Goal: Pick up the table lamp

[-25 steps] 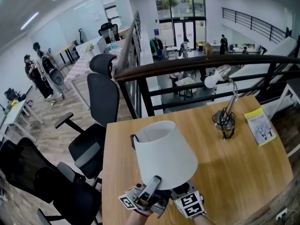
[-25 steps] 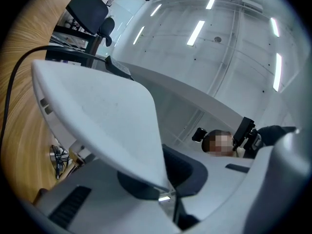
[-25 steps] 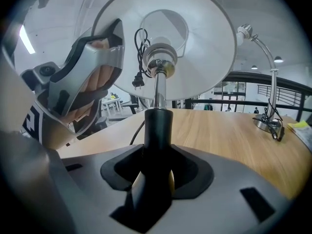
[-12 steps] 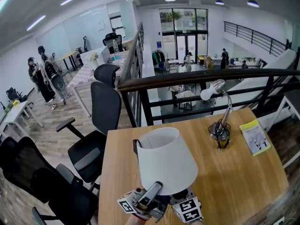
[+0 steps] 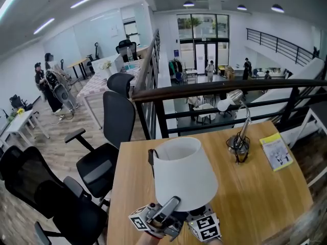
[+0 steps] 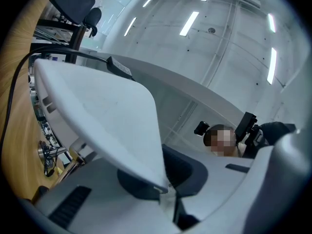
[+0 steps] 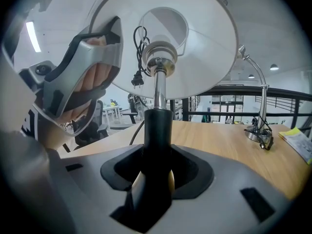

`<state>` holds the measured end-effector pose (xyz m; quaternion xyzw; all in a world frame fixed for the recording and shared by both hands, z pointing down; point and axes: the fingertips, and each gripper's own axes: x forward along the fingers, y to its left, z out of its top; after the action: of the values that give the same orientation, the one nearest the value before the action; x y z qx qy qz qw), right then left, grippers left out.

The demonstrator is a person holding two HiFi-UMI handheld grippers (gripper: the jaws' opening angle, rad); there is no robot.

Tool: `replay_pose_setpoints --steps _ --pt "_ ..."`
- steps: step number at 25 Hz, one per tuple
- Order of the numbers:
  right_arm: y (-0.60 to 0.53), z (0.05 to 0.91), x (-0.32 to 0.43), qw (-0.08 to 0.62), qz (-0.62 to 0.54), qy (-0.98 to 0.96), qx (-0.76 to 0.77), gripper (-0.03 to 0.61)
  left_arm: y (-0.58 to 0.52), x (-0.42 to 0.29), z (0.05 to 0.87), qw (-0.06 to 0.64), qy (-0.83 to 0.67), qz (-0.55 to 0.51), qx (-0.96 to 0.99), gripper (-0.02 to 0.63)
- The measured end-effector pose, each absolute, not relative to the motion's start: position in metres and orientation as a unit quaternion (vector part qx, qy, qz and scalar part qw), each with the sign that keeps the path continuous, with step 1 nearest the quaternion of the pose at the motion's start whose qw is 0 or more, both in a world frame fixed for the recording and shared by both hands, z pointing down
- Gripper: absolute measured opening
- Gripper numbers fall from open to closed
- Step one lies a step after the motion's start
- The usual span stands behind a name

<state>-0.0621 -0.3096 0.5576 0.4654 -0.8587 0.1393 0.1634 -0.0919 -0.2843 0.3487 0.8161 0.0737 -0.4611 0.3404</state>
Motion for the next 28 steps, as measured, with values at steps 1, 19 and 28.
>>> replay_pose_setpoints --steps 1,19,28 --pt "-0.308 0.556 -0.062 0.162 0.138 -0.859 0.465 0.17 -0.283 -0.092 0.348 0.34 0.073 -0.462 0.816 0.011" --pt "-0.292 0.528 -0.071 0.139 0.111 -0.867 0.465 0.17 -0.258 -0.101 0.323 0.312 0.071 -0.468 0.824 0.011" --pt "-0.292 0.517 -0.076 0.135 0.102 -0.868 0.467 0.17 -0.252 -0.106 0.311 0.298 0.072 -0.466 0.83 0.011"
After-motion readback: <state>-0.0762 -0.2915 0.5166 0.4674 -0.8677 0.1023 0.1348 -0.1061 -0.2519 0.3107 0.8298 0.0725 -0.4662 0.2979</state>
